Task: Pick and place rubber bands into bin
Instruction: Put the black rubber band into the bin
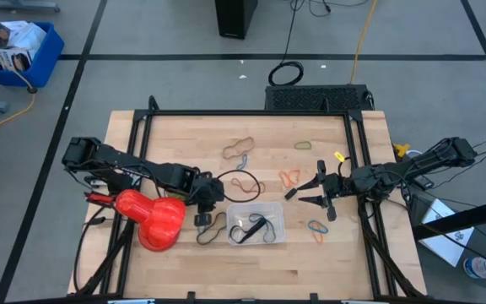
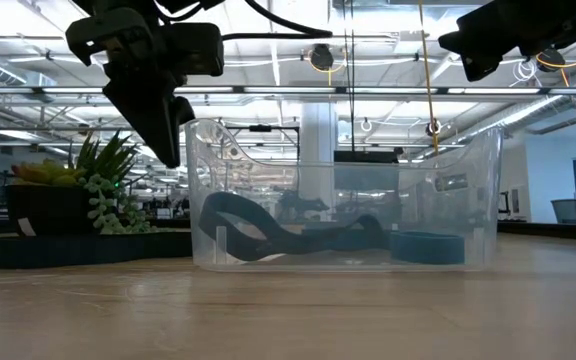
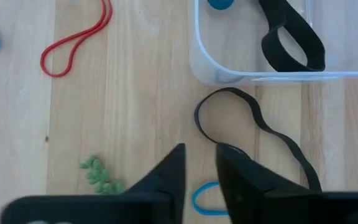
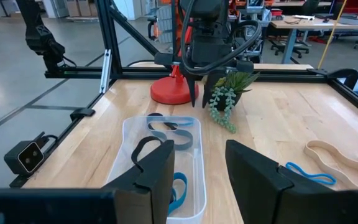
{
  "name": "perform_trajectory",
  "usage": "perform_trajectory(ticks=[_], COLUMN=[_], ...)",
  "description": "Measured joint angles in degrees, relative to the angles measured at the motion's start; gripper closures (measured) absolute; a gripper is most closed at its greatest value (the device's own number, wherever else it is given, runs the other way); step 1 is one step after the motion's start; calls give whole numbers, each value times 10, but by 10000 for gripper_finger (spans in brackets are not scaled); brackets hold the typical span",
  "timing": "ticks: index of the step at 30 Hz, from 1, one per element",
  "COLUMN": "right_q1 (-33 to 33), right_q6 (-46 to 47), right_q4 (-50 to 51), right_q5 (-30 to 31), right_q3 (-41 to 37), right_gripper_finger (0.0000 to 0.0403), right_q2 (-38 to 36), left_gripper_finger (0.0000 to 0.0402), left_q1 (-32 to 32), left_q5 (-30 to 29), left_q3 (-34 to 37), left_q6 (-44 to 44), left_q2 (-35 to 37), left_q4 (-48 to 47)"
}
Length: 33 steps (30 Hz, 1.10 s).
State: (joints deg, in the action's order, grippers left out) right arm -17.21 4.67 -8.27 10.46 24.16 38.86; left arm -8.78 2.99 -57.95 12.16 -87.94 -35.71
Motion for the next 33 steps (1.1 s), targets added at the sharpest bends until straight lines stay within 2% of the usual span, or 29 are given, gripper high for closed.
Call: perform_trajectory(ticks=[5, 11, 20, 33], right_q1=[0, 0, 0, 0], right_q6=[0, 0, 0, 2], right_q4=[7, 11, 17, 28], right_q5=[0, 0, 0, 0], right_q3=[0, 0, 0, 0], right_gripper_finger=[261, 261, 261, 261], right_q2=[0, 0, 0, 0], left_gripper_finger=[223, 180, 174, 174], left_q1=[0, 0, -5, -16], left_q5=[13, 13, 5, -1], left_q3=[0, 0, 0, 0], left_q6=[11, 46, 75, 89], left_q2=[0, 0, -35, -136], left_q4=[0, 0, 27, 54])
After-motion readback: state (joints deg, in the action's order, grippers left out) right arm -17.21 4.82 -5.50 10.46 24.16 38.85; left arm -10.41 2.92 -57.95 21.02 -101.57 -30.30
